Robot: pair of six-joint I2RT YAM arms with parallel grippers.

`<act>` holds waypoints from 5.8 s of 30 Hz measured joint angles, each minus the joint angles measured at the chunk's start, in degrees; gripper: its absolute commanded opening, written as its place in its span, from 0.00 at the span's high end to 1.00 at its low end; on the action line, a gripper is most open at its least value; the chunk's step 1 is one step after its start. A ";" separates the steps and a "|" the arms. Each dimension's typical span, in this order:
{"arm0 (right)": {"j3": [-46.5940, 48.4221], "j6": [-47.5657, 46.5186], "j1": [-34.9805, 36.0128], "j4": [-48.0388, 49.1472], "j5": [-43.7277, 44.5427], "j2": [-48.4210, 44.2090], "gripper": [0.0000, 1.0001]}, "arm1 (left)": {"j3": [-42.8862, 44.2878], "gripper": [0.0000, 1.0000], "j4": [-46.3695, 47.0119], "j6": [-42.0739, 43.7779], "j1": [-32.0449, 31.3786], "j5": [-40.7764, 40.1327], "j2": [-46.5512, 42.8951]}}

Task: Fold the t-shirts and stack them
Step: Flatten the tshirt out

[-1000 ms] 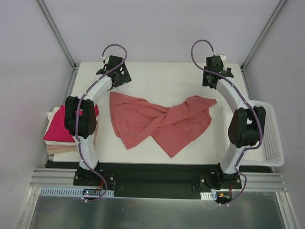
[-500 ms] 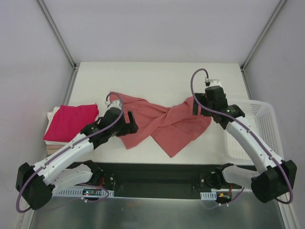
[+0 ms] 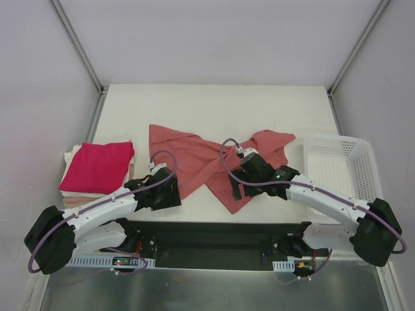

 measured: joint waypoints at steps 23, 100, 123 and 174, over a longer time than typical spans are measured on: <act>0.66 11.13 14.36 6.43 -1.51 18.80 0.53 | 15.37 1.00 5.33 6.49 5.92 -6.71 5.95; 13.94 -10.03 -22.32 -9.20 18.58 -3.04 0.99 | 4.35 0.50 -0.11 -1.40 7.02 -0.42 1.84; 13.22 -10.03 -22.32 -9.16 19.80 -3.61 0.99 | 5.97 1.00 11.69 -3.67 0.92 5.42 16.09; 76.17 -29.86 -22.58 -3.65 6.51 -6.97 0.99 | 76.72 1.00 -2.01 32.61 0.68 -23.32 -5.90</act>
